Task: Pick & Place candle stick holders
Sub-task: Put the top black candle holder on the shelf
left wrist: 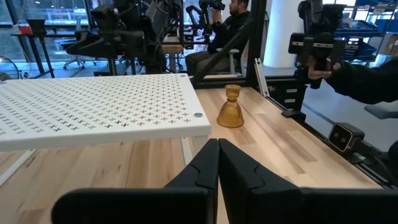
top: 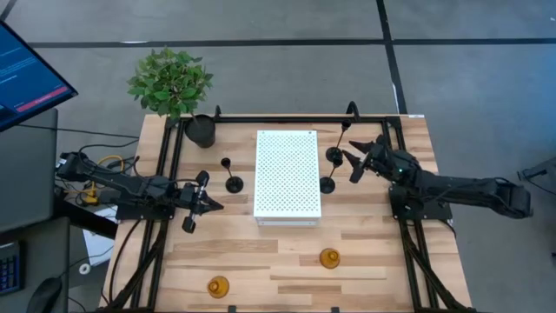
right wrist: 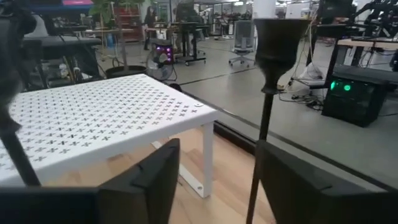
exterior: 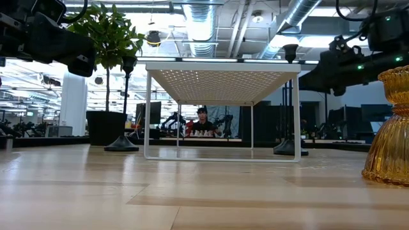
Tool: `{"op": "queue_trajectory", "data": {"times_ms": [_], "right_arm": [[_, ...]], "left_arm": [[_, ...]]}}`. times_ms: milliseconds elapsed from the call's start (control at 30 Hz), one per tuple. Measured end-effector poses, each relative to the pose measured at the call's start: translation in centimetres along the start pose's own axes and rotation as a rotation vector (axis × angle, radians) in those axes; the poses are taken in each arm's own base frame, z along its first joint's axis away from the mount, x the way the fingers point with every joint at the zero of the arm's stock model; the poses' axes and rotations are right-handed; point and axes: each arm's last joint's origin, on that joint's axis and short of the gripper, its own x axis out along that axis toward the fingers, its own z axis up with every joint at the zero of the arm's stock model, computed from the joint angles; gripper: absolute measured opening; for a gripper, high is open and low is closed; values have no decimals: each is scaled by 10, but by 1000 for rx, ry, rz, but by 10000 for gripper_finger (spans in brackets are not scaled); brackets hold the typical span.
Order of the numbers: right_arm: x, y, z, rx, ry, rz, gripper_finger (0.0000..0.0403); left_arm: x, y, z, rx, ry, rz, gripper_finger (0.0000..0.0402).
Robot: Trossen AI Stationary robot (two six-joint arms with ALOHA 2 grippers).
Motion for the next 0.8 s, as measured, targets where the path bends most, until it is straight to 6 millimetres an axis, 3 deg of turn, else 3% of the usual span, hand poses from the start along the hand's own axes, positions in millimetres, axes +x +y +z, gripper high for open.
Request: {"op": "queue_trajectory", "data": {"times_ms": [200, 500, 800], "right_arm": [[6, -1, -1, 28, -10, -72, 213], [15, 2, -2, 37, -40, -71, 168], [39, 5, 6, -2, 16, -89, 142]], "left_arm": [[0, 0, 0, 0, -1, 0, 10], [0, 0, 0, 0, -1, 0, 10], [0, 0, 0, 0, -1, 0, 10]]}}
